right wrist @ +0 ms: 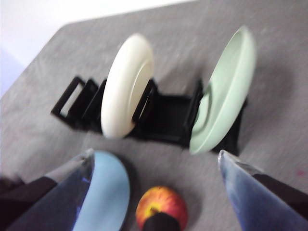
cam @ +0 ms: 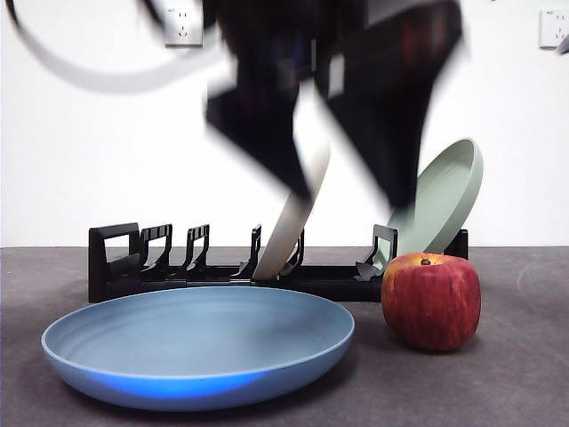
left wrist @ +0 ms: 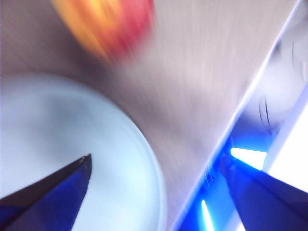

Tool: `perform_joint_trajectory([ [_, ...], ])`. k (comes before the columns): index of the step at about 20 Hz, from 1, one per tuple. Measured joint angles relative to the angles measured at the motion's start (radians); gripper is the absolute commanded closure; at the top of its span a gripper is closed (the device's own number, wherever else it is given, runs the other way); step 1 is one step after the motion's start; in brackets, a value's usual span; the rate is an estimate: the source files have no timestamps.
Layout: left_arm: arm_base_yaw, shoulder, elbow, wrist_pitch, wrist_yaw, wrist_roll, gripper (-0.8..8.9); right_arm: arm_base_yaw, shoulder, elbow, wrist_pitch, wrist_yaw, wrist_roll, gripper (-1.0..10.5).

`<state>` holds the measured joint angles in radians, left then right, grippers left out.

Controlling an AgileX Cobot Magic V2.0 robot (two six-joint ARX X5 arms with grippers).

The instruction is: Take the blue plate from the plate rack,put the plate on the table,take the apple from the table,put the apple in the plate

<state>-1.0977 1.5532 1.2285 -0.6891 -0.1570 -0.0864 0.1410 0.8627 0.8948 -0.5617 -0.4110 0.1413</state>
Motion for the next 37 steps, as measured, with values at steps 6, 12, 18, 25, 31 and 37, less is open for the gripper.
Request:
perform_joint_trajectory([
  [6,0.077,-0.314,0.14,-0.055,-0.137,0.013,3.74,0.174,0.159,0.048,-0.067,0.067,-0.034,5.1],
  [12,0.233,-0.592,0.19,-0.127,-0.155,0.026,3.74,0.37,0.395,0.129,-0.097,0.286,-0.096,5.1],
  [18,0.328,-0.662,0.19,-0.253,-0.155,0.027,3.74,0.428,0.618,0.129,-0.093,0.361,-0.109,5.1],
  [25,0.337,-0.646,0.187,-0.283,-0.154,0.027,3.74,0.428,0.774,0.128,-0.114,0.362,-0.107,6.6],
  [31,0.337,-0.645,0.187,-0.283,-0.154,0.027,3.75,0.429,0.742,0.128,-0.134,0.36,-0.089,9.6],
  [37,0.338,-0.572,0.187,-0.252,-0.154,0.073,3.75,0.465,0.591,0.225,-0.128,0.153,-0.069,9.6],
])
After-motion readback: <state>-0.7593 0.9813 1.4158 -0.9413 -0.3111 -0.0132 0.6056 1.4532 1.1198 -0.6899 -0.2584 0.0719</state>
